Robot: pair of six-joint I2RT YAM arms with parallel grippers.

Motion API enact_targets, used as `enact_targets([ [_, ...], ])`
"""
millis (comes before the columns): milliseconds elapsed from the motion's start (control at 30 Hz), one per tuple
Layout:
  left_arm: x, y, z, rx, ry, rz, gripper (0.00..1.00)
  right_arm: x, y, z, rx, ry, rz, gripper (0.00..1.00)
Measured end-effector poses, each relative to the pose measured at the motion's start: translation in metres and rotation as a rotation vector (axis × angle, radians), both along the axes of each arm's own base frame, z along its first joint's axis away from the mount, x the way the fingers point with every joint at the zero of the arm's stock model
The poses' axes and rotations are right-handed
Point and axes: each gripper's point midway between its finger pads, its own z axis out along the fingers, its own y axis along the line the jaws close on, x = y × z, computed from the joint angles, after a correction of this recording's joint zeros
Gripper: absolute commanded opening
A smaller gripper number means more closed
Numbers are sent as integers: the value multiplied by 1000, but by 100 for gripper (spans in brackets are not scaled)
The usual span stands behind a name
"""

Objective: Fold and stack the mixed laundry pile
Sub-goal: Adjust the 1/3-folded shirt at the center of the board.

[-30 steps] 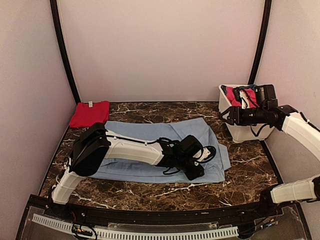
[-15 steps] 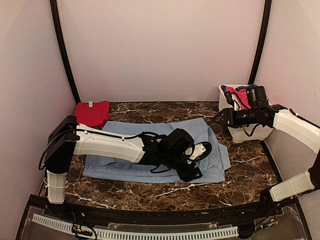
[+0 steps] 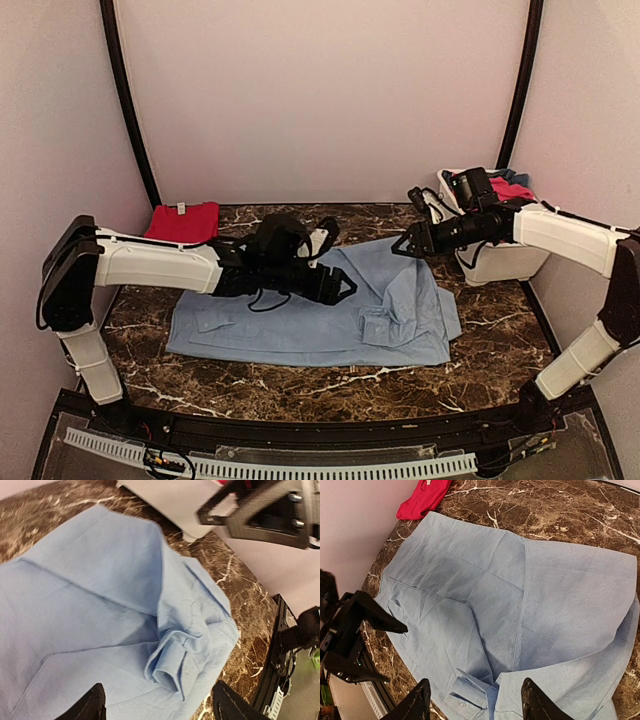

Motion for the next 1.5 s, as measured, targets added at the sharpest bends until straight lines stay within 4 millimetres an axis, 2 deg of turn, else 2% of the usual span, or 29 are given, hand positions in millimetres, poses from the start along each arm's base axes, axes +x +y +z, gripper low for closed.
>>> enact_targets([
  [33,9,6,-12,7,35,35,72,0,0,-2,-4,3,1,58],
  [100,14,6,-36,21,100,68,72,3,1,-9,-14,15,5,58],
  [233,5,-7,-79,50,198,52,72,8,3,-26,-35,49,10,58],
  [300,2,-16,-96,57,232,36,70,9,3,-33,-43,66,10,58],
  [400,3,-29,-109,57,259,18,67,9,3,-34,-46,66,8,58],
  [500,8,-40,-114,45,264,8,52,10,3,-34,-46,64,7,58],
  [533,9,-43,-114,39,264,2,37,11,1,-33,-46,63,3,58],
  [567,10,-45,-113,34,261,-6,27,11,1,-33,-46,61,3,59],
  [600,10,-47,-110,27,260,-11,10,11,0,-32,-45,58,1,59],
  [667,11,-52,-104,13,245,-38,1,13,-3,-28,-41,51,-7,58],
  [767,9,-57,-95,9,199,-87,0,15,-10,-18,-32,26,-23,59],
  [900,7,-51,-80,60,100,-130,0,13,-16,-2,-23,-14,-31,59],
  [1000,4,-47,-45,104,-55,-170,0,10,-19,17,-12,-64,-37,59],
  [1200,5,-57,52,196,-451,-239,0,7,-23,46,13,-136,-48,59],
  [1267,4,-53,71,243,-547,-251,0,8,-23,51,16,-145,-49,59],
  [1367,5,-33,81,359,-659,-257,0,7,-24,52,18,-145,-48,59],
  [1500,1,3,69,517,-745,-282,0,5,-21,54,34,-139,-32,59],
])
